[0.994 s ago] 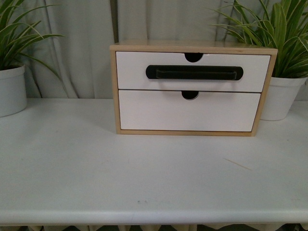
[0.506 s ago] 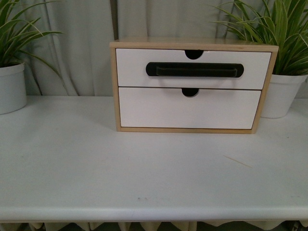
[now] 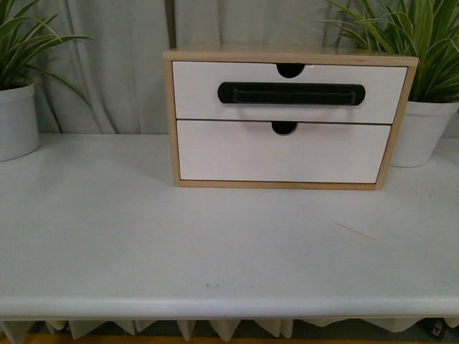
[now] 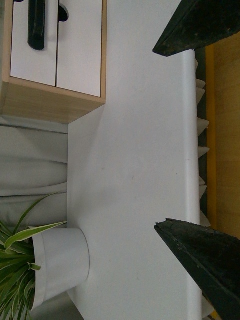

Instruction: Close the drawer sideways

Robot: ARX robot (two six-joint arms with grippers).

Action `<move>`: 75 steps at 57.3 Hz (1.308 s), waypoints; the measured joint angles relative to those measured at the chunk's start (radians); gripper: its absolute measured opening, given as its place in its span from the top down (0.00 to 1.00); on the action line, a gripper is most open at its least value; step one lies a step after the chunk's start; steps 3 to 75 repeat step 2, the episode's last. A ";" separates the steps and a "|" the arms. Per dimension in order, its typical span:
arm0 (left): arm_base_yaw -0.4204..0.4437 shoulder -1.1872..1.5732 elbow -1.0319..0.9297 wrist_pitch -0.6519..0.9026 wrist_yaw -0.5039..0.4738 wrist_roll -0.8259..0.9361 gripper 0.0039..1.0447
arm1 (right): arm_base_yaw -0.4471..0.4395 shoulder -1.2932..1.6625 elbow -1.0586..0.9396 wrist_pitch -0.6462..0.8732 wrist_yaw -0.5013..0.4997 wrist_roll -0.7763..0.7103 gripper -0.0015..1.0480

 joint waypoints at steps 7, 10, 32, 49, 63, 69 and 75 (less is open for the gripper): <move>0.000 0.000 0.000 0.000 0.000 0.000 0.05 | 0.000 0.000 0.000 0.000 0.000 0.000 0.09; 0.000 0.000 0.000 0.000 0.000 0.000 0.05 | 0.000 0.000 0.000 0.000 0.000 0.000 0.09; 0.000 0.000 0.000 0.000 0.000 0.000 0.05 | 0.000 0.000 0.000 0.000 0.000 0.000 0.09; 0.000 0.000 0.000 0.000 0.000 0.000 0.05 | 0.000 0.000 0.000 0.000 0.000 0.000 0.09; 0.000 0.000 0.000 0.000 0.000 0.000 0.05 | 0.000 0.000 0.000 0.000 0.000 0.000 0.09; 0.000 0.000 0.000 0.000 0.000 0.000 0.05 | 0.000 0.000 0.000 0.000 0.000 0.000 0.09; 0.000 0.000 0.000 0.000 0.000 0.000 0.05 | 0.000 0.000 0.000 0.000 0.000 0.000 0.09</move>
